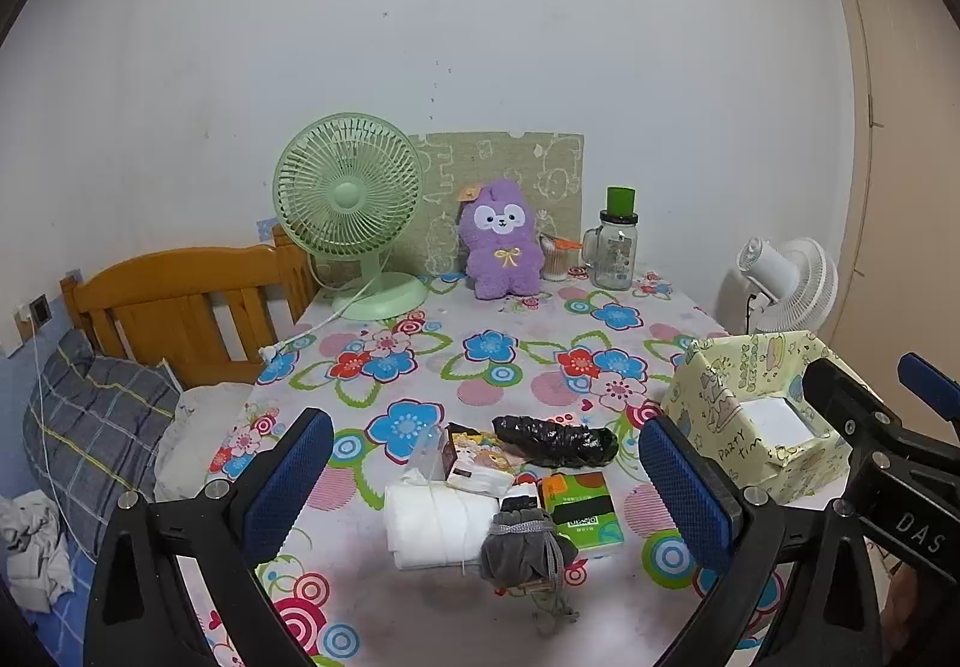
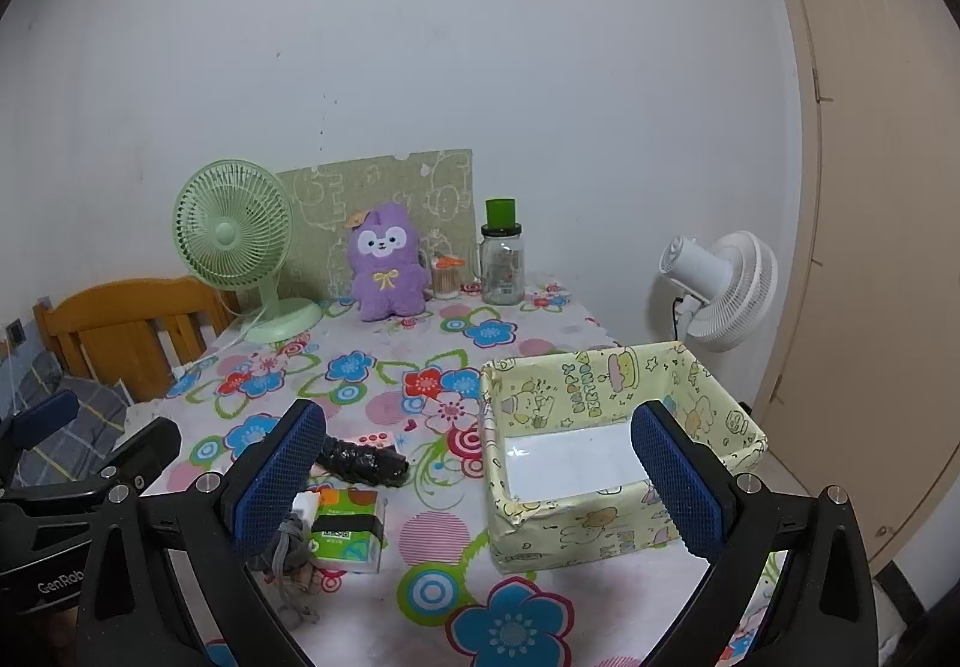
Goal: Organize soft objects
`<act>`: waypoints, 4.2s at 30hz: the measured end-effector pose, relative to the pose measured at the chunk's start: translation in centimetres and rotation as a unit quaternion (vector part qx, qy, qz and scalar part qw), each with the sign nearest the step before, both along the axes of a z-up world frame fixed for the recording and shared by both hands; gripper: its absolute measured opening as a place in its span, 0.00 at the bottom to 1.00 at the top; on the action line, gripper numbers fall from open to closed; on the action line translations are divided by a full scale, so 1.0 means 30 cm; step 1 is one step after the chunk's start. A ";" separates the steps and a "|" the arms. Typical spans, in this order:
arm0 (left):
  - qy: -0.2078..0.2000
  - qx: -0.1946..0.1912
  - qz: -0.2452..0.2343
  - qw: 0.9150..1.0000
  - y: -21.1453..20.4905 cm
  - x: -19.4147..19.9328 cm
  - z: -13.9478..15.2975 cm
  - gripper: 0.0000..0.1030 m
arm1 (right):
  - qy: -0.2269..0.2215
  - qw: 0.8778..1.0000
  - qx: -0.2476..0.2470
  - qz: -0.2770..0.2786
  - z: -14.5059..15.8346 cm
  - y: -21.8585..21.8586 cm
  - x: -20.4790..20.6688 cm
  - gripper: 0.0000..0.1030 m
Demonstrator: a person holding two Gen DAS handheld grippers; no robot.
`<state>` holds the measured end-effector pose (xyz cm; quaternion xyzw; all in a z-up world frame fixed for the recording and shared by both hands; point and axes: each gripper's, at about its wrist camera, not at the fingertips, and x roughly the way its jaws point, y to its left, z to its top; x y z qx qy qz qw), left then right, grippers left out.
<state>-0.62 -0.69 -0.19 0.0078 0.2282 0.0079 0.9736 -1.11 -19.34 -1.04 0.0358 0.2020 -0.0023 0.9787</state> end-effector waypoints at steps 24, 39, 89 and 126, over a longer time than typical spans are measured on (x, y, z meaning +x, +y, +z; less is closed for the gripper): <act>0.010 -0.003 0.006 1.000 0.002 0.002 -0.015 1.00 | -0.003 1.000 0.001 0.002 0.005 0.002 -0.005 1.00; 0.012 -0.009 0.002 1.000 0.002 0.000 -0.018 1.00 | -0.004 1.000 0.000 0.001 0.012 0.007 0.000 1.00; 0.064 -0.009 0.003 0.998 0.054 0.124 -0.112 0.94 | 0.034 0.999 0.005 0.025 -0.066 0.063 0.099 0.94; 0.164 0.027 -0.019 0.986 0.063 0.412 -0.316 0.94 | 0.124 0.987 -0.035 0.098 -0.242 0.305 0.438 0.93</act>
